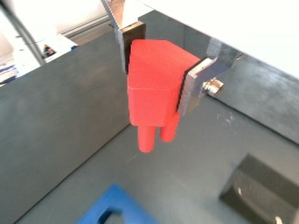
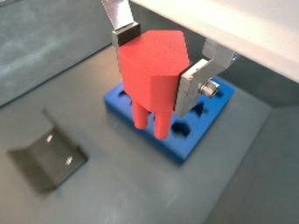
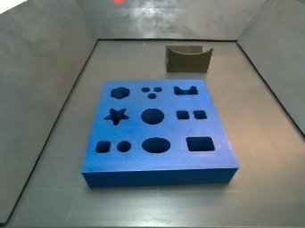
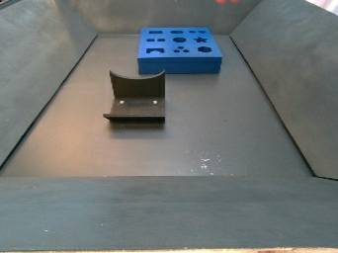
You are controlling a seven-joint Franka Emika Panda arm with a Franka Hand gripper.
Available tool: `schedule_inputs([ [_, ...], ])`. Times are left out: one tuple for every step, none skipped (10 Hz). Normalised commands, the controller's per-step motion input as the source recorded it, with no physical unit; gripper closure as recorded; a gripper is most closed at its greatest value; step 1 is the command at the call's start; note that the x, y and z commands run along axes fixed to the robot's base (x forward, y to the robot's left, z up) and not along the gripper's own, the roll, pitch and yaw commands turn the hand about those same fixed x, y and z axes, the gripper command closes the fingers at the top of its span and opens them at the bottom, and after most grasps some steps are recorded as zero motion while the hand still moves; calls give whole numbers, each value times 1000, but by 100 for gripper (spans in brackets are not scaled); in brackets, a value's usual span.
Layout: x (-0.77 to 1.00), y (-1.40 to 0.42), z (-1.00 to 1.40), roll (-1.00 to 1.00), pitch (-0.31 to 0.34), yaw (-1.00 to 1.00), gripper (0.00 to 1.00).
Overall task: Pick up the 3 prong object. Move to above the board. Insert the 3 prong object.
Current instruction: Move to above the board, then insert the 3 prong object.
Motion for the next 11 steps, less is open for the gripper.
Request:
schedule_inputs([
  [495, -1000, 286, -10, 119, 10, 100],
  [501, -1000, 287, -12, 116, 10, 100],
  [520, -1000, 290, 20, 125, 6, 100],
  [551, -1000, 293, 26, 127, 10, 100],
  [541, -921, 268, 45, 142, 10, 100],
  [375, -567, 168, 70, 153, 11, 100],
  [259, -327, 102, 88, 149, 10, 100],
  [170, -190, 62, 73, 121, 8, 100],
  [0, 0, 0, 0, 9, 0, 100],
  [0, 0, -20, 0, 0, 0, 100],
  [49, 314, -286, 29, 0, 34, 100],
])
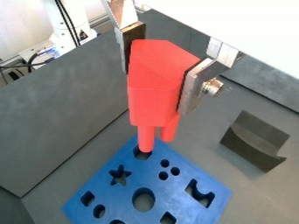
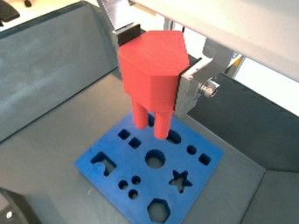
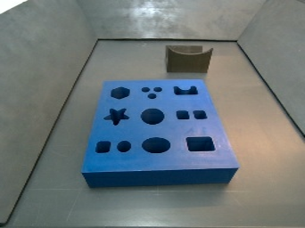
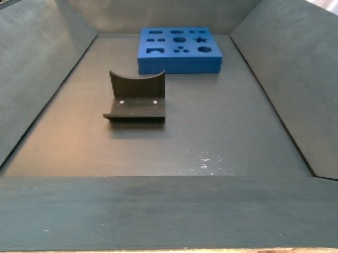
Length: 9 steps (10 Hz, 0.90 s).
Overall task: Pick up the 3 prong object. Move to above the board. Insert the 3 prong object.
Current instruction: Insert the 3 prong object.
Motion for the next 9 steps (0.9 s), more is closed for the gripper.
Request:
schedule_inputs([
  [126, 400, -480, 149, 0, 0, 100],
  [160, 414, -554, 160, 0, 0, 100],
  [269, 309, -606, 169, 0, -49, 100],
  [354, 229, -646, 0, -34, -291, 100],
  [294, 226, -669, 0, -80, -366, 100],
  [171, 140, -771, 194, 0, -391, 100],
  [0, 117, -817, 280, -3, -357, 100],
  [0, 63, -883, 266, -97, -314, 100],
  [-60, 0, -897, 240, -211, -266, 100],
])
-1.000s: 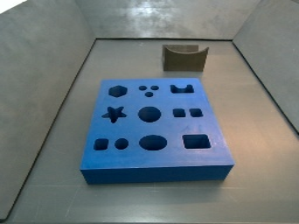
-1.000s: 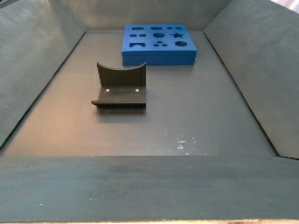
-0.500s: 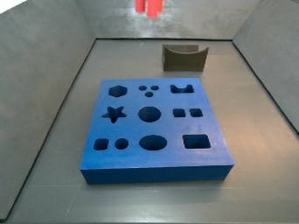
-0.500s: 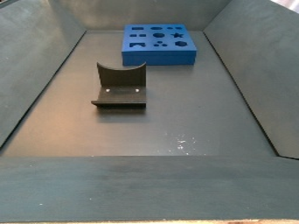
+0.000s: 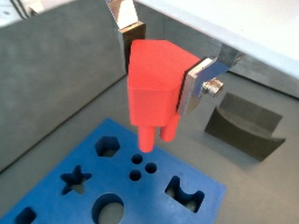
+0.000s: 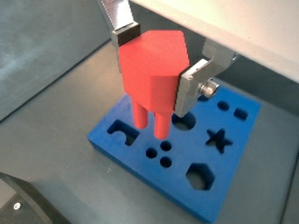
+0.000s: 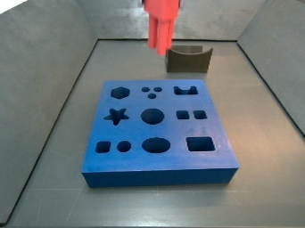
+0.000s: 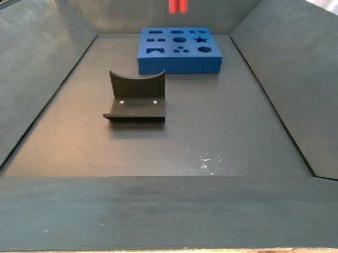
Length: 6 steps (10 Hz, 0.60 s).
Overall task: Pick up the 3 prong object. Move to above the board. Insert the 3 prong object.
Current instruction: Insert the 3 prong object.
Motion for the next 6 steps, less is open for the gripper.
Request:
schedule_inputs([
  [-34, 0, -820, 80, -294, -280, 100],
  [-23, 0, -643, 0, -263, -274, 100],
  [-106, 0, -700, 0, -289, -229, 100],
  [-17, 0, -334, -6, -206, -129, 100],
  [0, 43, 0, 0, 0, 0, 100],
  [-89, -9, -480, 83, -109, 0, 100],
])
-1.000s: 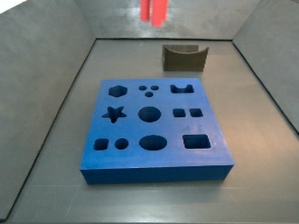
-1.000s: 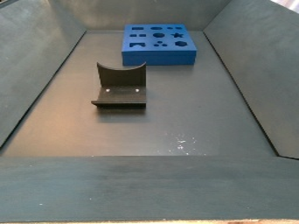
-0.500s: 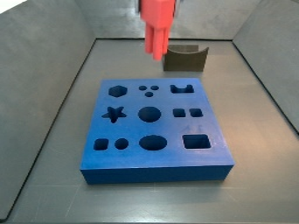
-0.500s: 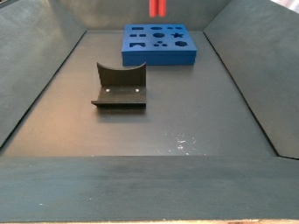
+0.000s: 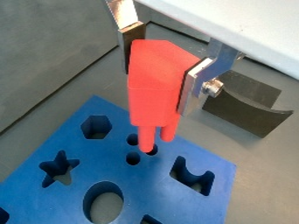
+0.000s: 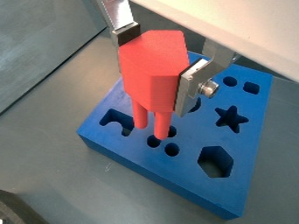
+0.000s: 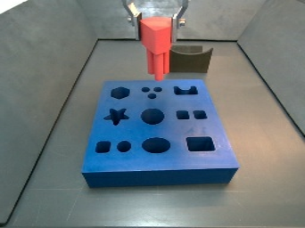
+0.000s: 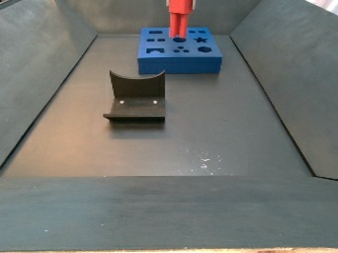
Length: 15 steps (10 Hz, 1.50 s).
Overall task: Pick up the 3 prong object. Move to above the board. Insert the 3 prong object.
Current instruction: Insert the 3 prong object.
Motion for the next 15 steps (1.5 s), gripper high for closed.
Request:
schedule_inputs([
  [-197, -54, -791, 229, -234, 0, 100],
  [-194, -83, -871, 263, -289, 0, 100],
  [-37, -29, -731, 14, -371, 0, 100],
  [23, 0, -417, -103, -263, -20, 100],
  [163, 0, -263, -71, -89, -29, 100],
  [166, 0, -377, 0, -60, 0, 100],
  [0, 0, -283, 0, 0, 0, 100],
  [-14, 0, -17, 0, 0, 0, 100],
  [-323, 0, -203, 91, 40, 0, 100],
  [-480, 0, -237, 0, 0, -3, 100],
  [0, 0, -17, -20, -23, 0, 100],
  [0, -49, -626, 60, -83, 0, 100],
  [23, -23, -1000, 86, -146, 0, 100],
  [97, -6, -1000, 71, -140, 11, 100],
  [114, -14, -1000, 29, -169, 9, 100],
])
